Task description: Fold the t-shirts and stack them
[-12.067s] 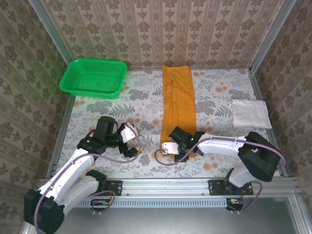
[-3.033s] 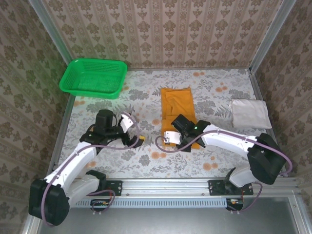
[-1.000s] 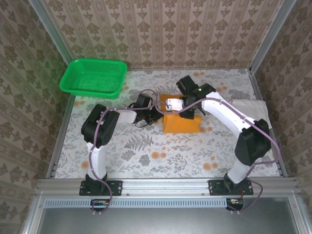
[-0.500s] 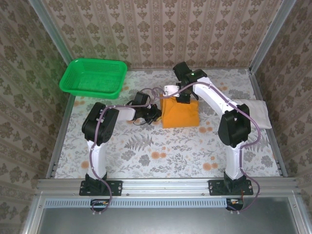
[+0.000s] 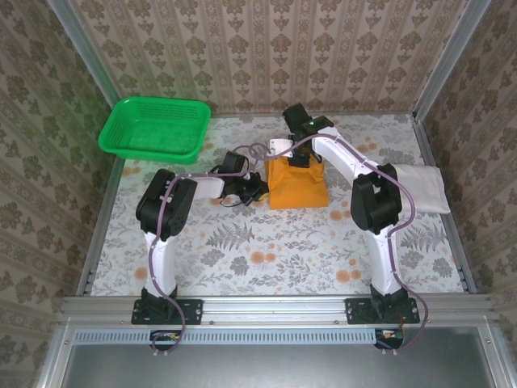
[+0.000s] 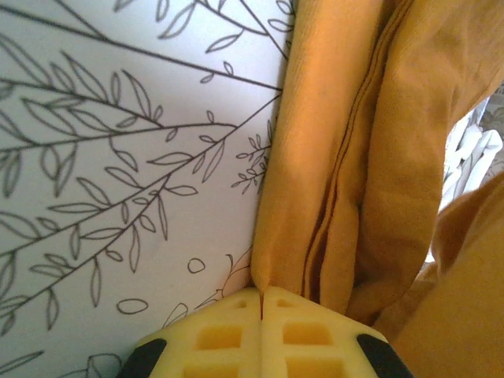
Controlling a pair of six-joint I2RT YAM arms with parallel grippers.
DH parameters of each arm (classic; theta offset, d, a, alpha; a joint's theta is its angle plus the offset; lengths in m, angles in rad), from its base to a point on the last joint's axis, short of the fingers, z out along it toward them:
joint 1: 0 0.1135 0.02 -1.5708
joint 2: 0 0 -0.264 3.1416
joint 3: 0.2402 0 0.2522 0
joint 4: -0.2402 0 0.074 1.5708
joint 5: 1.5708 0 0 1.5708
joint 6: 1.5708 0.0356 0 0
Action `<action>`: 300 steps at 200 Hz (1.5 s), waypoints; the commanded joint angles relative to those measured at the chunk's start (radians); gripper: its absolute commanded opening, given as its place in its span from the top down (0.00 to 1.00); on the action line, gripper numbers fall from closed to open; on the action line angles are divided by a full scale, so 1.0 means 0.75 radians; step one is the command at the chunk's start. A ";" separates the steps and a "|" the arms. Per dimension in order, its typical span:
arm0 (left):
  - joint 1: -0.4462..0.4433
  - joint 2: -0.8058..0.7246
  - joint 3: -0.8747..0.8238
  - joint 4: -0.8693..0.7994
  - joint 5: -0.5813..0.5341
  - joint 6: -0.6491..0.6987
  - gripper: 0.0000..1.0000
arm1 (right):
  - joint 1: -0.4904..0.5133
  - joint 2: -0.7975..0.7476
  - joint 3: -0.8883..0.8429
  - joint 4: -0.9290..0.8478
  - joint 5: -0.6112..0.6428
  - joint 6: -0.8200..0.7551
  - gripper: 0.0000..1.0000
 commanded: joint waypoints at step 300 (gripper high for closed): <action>-0.105 -0.198 0.046 -0.119 -0.677 0.238 0.32 | -0.373 -0.156 -0.714 0.909 -0.450 2.038 0.42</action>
